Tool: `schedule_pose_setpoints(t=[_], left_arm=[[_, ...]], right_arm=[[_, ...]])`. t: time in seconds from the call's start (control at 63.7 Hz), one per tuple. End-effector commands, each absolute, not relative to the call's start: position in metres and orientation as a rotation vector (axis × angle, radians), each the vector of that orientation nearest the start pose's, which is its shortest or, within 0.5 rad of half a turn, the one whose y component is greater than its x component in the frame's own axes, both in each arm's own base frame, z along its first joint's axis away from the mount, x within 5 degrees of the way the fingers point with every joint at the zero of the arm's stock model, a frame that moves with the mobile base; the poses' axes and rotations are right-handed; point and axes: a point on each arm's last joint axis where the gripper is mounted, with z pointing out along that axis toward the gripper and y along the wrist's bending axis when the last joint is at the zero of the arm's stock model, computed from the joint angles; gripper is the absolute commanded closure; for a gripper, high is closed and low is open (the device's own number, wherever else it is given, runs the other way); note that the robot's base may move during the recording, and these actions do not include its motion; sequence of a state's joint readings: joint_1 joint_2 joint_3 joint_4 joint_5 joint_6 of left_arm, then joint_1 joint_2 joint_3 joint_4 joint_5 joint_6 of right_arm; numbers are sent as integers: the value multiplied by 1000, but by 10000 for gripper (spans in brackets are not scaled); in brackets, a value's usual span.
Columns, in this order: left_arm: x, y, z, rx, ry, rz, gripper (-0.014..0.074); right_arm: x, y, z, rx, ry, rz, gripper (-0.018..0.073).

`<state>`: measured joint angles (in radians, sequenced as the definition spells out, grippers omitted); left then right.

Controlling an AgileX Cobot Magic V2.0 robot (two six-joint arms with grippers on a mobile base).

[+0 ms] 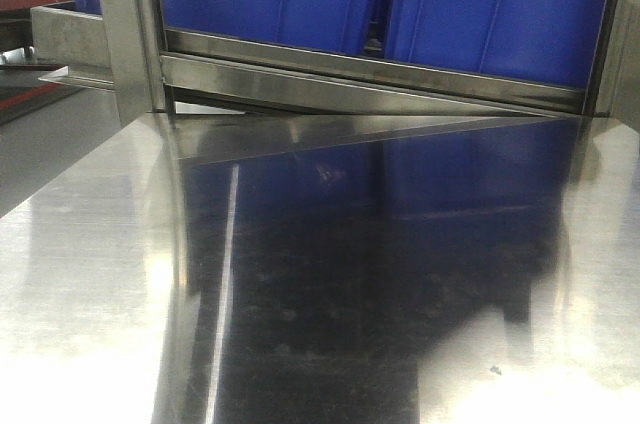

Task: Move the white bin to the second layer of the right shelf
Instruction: 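Hold the white bin raised in the right gripper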

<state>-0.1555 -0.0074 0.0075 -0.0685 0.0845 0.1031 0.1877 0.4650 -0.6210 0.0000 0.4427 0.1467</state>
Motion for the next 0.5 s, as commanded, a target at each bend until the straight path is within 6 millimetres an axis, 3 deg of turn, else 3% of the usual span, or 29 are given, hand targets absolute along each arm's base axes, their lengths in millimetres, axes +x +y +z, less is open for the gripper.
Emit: schedule_pose_setpoints(t=[0.0,0.487], left_arm=[[56,-9,199,140,1501,-109,512],[56,-9,199,140,1501,-109,512]], right_arm=[[90,17,367,-34,1641,247,504],[90,17,367,-34,1641,247,504]])
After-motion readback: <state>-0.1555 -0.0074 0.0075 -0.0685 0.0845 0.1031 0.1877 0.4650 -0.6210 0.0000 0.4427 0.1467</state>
